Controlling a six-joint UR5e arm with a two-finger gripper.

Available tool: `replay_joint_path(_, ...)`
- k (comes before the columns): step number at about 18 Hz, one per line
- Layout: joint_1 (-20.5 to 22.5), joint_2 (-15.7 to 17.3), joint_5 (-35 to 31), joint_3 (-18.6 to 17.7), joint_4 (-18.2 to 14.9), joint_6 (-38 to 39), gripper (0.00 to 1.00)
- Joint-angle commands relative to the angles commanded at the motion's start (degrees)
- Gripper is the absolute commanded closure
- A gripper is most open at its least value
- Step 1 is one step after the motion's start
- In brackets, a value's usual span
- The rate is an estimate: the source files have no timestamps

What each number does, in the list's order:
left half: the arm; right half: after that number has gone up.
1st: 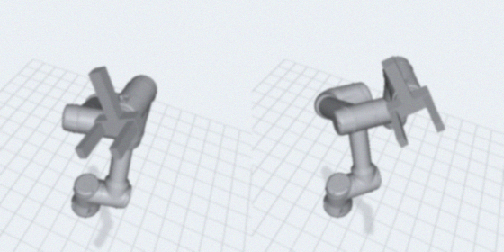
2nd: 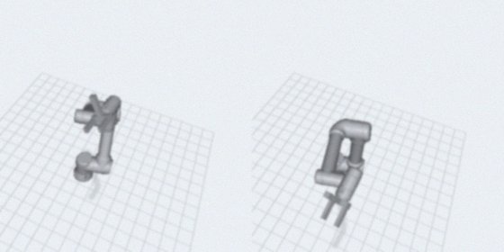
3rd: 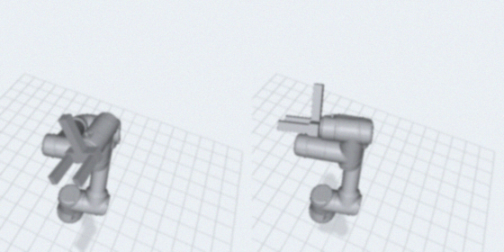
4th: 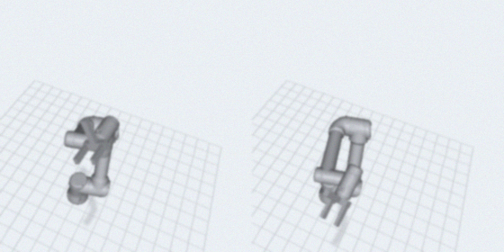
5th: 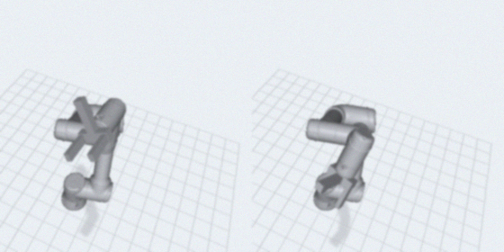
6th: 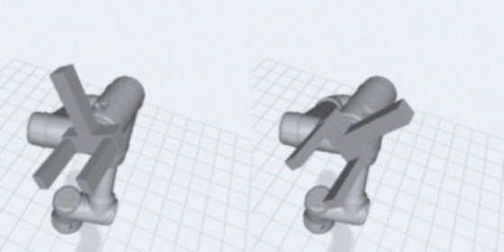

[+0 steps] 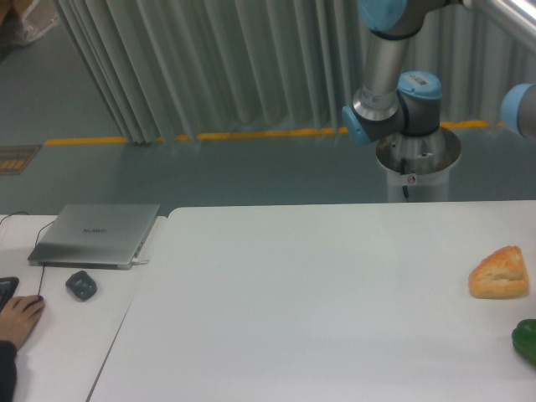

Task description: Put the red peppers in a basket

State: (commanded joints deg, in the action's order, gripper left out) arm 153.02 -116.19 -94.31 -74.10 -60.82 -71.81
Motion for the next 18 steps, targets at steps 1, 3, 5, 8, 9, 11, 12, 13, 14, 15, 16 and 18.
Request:
replay_joint_path(1, 0.09, -0.44, 0.0, 0.53, 0.52, 0.0, 0.67)
replay_joint_path(3, 0.17, -1.58, -0.09, 0.71, 2.19, 0.09, 0.67)
replay_joint_path(5, 0.79, -3.08, -0.09, 0.79, 3.69, 0.0, 0.67)
replay_joint_path(8, 1.14, -4.92, -0.09, 0.88, 4.92, -0.88, 0.67)
replay_joint_path(9, 1.14, -5.36, -0.17, 0.97, 5.1, -0.88, 0.67)
replay_joint_path(11, 1.14, -5.8, -0.17, 0.88, 6.06, -0.88, 0.67)
replay_joint_path(12, 1.14, -5.89, -0.17, 0.53, 6.24, -0.88, 0.67)
replay_joint_path(13, 1.14, -5.98, -0.17, 0.62, 6.24, -0.88, 0.66)
replay_joint_path(14, 1.14, -5.98, -0.17, 0.53, 6.24, -0.88, 0.57)
replay_joint_path(15, 1.14, -6.07, -0.17, 0.53, 6.24, -0.88, 0.19)
replay_joint_path(16, 1.14, -6.07, -0.17, 0.44, 6.33, -0.88, 0.0)
replay_joint_path(18, 1.14, -5.98, -0.17, -0.08, 6.94, -0.88, 0.0)
